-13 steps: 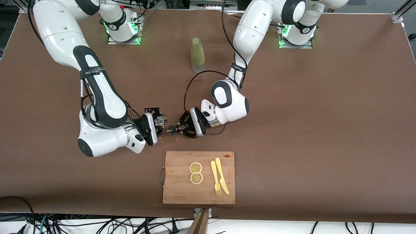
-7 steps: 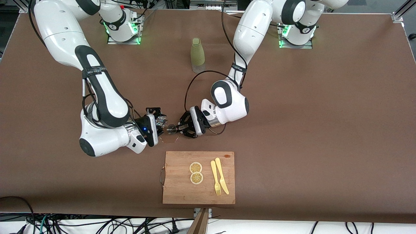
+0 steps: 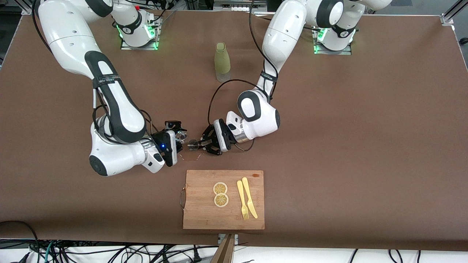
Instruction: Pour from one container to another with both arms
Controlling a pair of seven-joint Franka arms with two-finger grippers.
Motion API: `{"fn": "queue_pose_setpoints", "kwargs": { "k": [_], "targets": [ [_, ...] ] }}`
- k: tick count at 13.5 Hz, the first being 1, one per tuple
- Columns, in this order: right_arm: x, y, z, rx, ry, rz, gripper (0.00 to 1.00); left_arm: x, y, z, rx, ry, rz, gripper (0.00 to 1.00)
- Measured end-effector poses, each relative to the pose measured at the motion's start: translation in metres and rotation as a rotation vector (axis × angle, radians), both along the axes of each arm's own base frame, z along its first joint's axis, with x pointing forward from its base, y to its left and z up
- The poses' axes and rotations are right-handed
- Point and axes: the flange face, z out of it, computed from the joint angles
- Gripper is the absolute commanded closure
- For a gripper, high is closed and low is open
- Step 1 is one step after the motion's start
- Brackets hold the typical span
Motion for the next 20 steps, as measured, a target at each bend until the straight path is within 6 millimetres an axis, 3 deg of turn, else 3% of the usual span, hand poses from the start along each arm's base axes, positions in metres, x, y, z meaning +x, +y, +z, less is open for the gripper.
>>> {"fn": "queue_pose_setpoints", "kwargs": {
  "k": [9, 20],
  "targets": [
    [-0.006, 0.019, -0.004, -0.074, 0.016, -0.020, 0.76, 0.000, 0.000, 0.000, -0.009, 0.005, 0.007, 1.00],
    [-0.007, 0.020, -0.004, -0.135, 0.072, -0.100, 0.76, 0.000, 0.000, -0.001, -0.008, 0.005, 0.007, 1.00]
  ]
}}
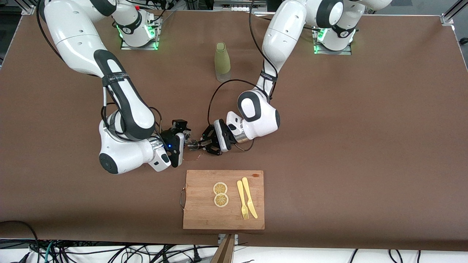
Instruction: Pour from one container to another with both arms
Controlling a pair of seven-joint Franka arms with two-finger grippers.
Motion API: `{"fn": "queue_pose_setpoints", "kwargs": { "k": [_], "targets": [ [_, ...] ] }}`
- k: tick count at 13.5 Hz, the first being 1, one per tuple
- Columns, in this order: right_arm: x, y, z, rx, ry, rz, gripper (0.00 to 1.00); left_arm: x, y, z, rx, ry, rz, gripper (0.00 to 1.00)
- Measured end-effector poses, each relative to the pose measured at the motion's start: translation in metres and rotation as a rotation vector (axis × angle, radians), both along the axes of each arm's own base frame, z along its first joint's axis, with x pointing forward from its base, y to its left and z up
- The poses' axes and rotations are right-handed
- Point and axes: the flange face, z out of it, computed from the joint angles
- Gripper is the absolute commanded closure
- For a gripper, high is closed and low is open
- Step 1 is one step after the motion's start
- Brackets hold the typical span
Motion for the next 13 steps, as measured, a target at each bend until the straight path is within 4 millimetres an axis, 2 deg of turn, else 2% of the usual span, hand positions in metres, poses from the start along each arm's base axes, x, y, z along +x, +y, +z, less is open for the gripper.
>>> {"fn": "queue_pose_setpoints", "kwargs": {
  "k": [7, 10, 13],
  "targets": [
    [-0.0014, 0.0019, 0.0003, -0.031, 0.030, -0.038, 0.75, 0.0000, 0.0000, 0.0000, 0.000, 0.000, 0.000, 1.00],
    [-0.0029, 0.0060, 0.0013, 0.018, -0.020, 0.047, 0.75, 0.0000, 0.0000, -0.0002, 0.000, 0.000, 0.000, 1.00],
    [-0.0011, 0.0017, 0.0012, 0.095, -0.090, 0.153, 0.75, -0.0001, 0.0001, -0.0007, 0.001, 0.000, 0.000, 1.00]
  ]
}}
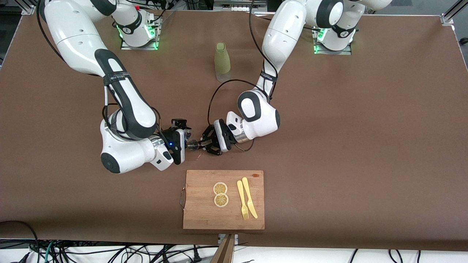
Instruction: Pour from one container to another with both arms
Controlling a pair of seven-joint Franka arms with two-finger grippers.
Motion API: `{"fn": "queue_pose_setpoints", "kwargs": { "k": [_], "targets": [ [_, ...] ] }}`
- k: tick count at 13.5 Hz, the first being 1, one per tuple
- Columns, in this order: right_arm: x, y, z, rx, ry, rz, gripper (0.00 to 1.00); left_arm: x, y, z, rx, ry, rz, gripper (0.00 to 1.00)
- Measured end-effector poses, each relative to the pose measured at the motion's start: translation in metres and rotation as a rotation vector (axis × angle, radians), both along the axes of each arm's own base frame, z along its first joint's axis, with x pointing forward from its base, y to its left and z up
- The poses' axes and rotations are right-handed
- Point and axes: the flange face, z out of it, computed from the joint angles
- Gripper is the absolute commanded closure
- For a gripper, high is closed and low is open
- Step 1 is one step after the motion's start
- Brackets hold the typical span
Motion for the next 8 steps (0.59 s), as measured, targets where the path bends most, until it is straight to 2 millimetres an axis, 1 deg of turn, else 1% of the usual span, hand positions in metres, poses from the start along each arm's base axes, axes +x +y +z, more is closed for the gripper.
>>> {"fn": "queue_pose_setpoints", "kwargs": {
  "k": [4, 6, 8],
  "targets": [
    [0.005, -0.008, 0.000, 0.063, -0.061, 0.065, 0.74, 0.000, 0.000, 0.000, 0.000, 0.000, 0.000, 1.00],
    [0.012, -0.023, 0.001, 0.106, -0.091, 0.077, 0.74, 0.000, 0.000, 0.000, 0.000, 0.000, 0.000, 1.00],
    [0.020, -0.045, 0.000, 0.153, -0.117, 0.073, 0.75, 0.001, 0.001, 0.000, -0.005, 0.001, -0.011, 1.00]
  ]
}}
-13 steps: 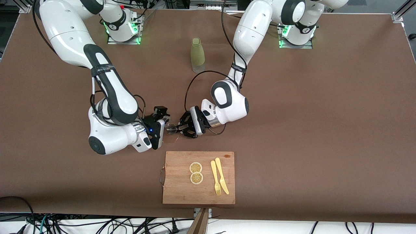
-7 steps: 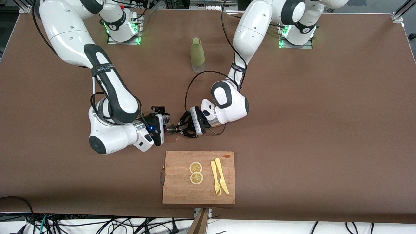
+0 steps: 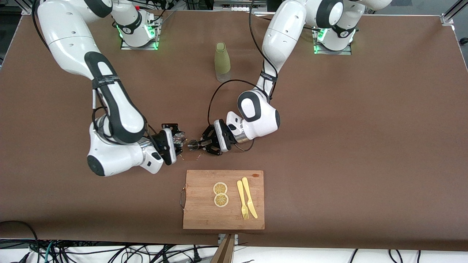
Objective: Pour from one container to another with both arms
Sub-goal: 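Carry the jigger back with the left gripper while the right gripper returns the beaker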
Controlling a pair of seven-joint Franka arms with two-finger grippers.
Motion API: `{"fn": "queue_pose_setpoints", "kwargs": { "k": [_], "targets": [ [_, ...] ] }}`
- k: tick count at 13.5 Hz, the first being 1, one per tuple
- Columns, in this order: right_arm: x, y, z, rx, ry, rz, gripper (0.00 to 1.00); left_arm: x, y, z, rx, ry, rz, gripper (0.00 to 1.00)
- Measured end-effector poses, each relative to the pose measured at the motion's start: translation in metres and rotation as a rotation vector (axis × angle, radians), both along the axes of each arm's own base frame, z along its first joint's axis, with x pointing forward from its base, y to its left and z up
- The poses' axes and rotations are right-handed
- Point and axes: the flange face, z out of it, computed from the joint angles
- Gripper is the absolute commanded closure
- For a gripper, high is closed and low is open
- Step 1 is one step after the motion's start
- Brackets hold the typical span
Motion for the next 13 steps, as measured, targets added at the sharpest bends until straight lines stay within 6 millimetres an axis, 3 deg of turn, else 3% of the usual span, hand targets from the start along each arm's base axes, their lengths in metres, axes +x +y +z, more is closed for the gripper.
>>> {"fn": "queue_pose_setpoints", "kwargs": {
  "k": [2, 5, 9, 11, 13],
  "targets": [
    [0.009, -0.027, -0.002, 0.043, -0.037, -0.002, 0.75, 0.010, 0.009, 0.003, -0.019, -0.006, -0.030, 1.00],
    [0.023, -0.078, -0.010, 0.128, -0.123, -0.016, 0.75, 0.043, 0.055, 0.007, -0.088, -0.034, -0.103, 1.00],
    [0.023, -0.171, -0.052, 0.303, -0.252, -0.065, 0.75, 0.084, 0.153, 0.005, -0.239, -0.101, -0.216, 1.00],
    [0.010, -0.208, -0.080, 0.372, -0.293, -0.117, 0.75, 0.089, 0.200, -0.001, -0.292, -0.119, -0.302, 1.00],
    [-0.007, -0.231, -0.108, 0.434, -0.319, -0.172, 0.75, 0.087, 0.255, -0.005, -0.301, -0.121, -0.416, 1.00]
  ]
}}
